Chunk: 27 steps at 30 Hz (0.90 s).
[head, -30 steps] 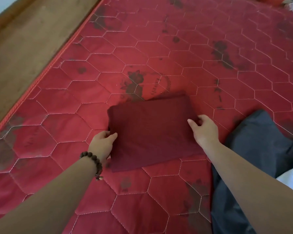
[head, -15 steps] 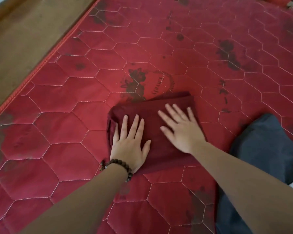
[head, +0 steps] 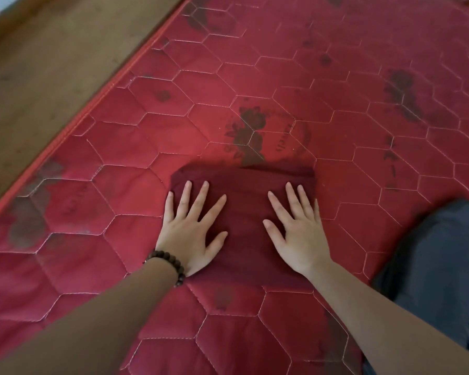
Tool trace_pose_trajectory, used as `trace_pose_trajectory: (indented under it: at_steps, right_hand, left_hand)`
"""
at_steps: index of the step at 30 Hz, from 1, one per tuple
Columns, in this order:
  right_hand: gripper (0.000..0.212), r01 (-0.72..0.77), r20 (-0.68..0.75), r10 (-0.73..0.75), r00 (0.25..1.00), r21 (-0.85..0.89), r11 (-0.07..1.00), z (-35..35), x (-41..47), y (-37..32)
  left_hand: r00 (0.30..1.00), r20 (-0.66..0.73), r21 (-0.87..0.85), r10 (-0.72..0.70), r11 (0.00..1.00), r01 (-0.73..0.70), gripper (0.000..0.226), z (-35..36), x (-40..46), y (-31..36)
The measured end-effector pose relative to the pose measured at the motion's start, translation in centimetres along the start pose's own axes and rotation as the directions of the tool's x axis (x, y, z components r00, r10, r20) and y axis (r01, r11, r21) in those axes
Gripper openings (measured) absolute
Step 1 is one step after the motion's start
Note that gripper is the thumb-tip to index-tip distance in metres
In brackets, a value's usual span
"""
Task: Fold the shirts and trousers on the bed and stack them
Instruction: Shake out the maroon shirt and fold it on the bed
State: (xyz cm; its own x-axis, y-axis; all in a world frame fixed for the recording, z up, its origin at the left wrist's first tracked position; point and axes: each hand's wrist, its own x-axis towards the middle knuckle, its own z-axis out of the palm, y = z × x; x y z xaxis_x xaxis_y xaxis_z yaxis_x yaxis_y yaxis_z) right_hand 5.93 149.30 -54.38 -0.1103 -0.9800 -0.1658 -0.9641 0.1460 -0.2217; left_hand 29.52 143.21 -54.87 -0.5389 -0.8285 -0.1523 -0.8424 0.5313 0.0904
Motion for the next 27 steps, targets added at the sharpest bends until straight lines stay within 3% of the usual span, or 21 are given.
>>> trace_pose_trajectory:
  at_steps: [5,10,14,19,24,27]
  right_hand:
    - [0.062,0.068,0.007,-0.068,0.998,0.002,0.998,1.8,1.3,-7.7]
    - [0.063,0.282,0.069,-0.28,0.958,-0.018,0.959,2.4,5.1,-14.0]
    - [0.062,0.288,0.011,-0.288,0.958,-0.092,0.953,1.4,5.4,-17.6]
    - [0.058,0.509,0.083,-0.502,0.861,-0.118,0.853,3.1,0.8,-20.8]
    - [0.056,0.299,0.019,-0.299,0.954,-0.126,0.946,3.1,1.8,-16.0]
    - [0.053,0.253,0.022,-0.252,0.968,-0.092,0.963,3.3,1.6,-15.5]
  left_hand:
    - [0.996,0.027,0.044,-0.087,0.995,0.085,0.07,-0.3,-3.7,-7.0]
    - [0.955,0.033,0.016,-0.296,0.955,0.296,0.07,-0.5,-7.6,-12.0]
    - [0.917,0.008,0.065,-0.398,0.916,0.397,0.071,-1.2,-8.5,-11.8]
    - [0.935,-0.001,0.005,-0.353,0.935,0.353,0.067,-0.3,-8.9,-9.4]
    - [0.887,0.026,-0.034,-0.461,0.887,0.461,0.068,0.6,-9.2,-8.9]
    - [0.883,0.037,-0.035,-0.468,0.883,0.469,0.068,0.6,-9.2,-8.9]
